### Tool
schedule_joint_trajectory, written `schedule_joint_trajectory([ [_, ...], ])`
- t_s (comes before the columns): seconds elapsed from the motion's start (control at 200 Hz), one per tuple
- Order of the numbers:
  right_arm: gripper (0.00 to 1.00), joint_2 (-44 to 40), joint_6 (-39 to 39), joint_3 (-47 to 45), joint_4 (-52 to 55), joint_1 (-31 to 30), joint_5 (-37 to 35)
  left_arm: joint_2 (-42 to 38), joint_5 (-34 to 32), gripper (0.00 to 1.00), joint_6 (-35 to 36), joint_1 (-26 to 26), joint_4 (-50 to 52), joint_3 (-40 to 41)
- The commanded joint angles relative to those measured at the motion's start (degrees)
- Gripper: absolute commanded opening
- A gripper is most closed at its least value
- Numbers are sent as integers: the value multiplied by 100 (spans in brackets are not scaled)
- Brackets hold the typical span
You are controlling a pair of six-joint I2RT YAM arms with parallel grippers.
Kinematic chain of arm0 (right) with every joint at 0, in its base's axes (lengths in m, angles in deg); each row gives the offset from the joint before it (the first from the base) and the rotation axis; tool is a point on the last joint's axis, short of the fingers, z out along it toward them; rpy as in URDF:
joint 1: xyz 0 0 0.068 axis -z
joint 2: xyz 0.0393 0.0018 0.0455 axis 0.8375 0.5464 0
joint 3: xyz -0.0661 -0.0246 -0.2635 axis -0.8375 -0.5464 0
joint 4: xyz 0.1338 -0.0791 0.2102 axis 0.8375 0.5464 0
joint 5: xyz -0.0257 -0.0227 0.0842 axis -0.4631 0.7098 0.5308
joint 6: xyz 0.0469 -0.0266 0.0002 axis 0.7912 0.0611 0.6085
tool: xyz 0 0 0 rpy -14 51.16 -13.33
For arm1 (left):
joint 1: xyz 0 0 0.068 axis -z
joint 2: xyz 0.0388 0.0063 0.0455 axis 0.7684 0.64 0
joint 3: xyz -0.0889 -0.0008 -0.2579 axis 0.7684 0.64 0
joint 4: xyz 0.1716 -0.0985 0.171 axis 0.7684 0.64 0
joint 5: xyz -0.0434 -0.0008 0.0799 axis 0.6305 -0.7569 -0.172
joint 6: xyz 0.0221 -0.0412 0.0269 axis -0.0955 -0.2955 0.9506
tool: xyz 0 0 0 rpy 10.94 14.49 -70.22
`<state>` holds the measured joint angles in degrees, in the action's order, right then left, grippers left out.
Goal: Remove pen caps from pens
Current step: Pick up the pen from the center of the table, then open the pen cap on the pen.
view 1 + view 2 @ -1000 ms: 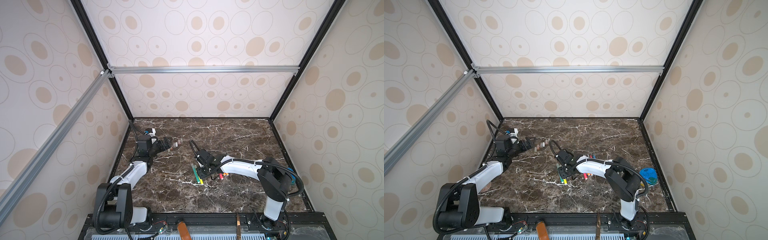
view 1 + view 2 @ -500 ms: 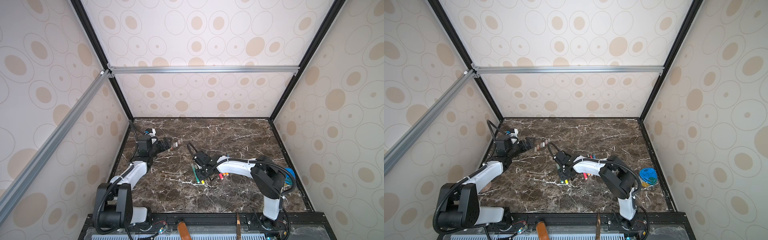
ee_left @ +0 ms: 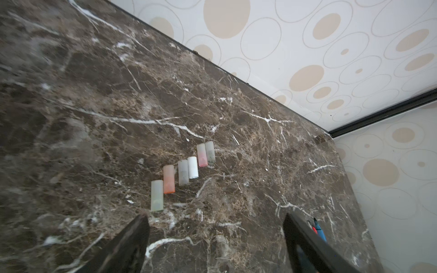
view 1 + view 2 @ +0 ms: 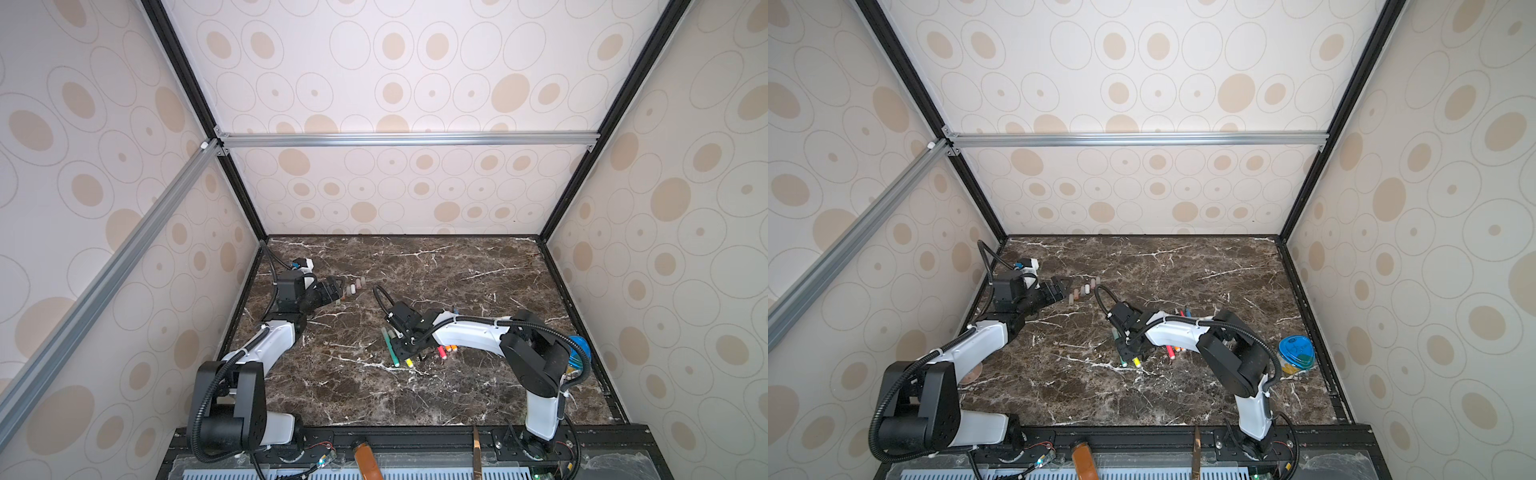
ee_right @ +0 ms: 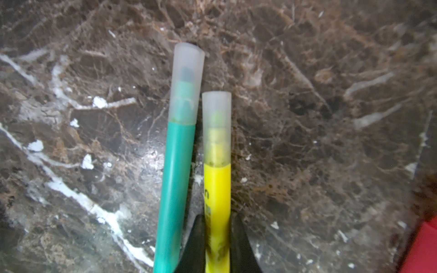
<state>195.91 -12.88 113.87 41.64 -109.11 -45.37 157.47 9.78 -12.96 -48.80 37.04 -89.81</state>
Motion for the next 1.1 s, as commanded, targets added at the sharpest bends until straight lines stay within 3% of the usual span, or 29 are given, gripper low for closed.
schedule_joint_trajectory([
  [0.0,6,-335,-142,-243,215,227,-122,156,592,85,0,79,-138,-249],
  [0.355,3,-1558,-638,-560,-324,915,88,490,1474,82,-103,1100,-162,-544],
  [0.595,1,-1953,-701,-612,-659,1024,122,848,1946,81,-495,1744,-870,-613],
  [1.091,0,-2173,-654,-644,-969,1021,99,1536,2178,59,-1096,2468,-1665,-1105],
])
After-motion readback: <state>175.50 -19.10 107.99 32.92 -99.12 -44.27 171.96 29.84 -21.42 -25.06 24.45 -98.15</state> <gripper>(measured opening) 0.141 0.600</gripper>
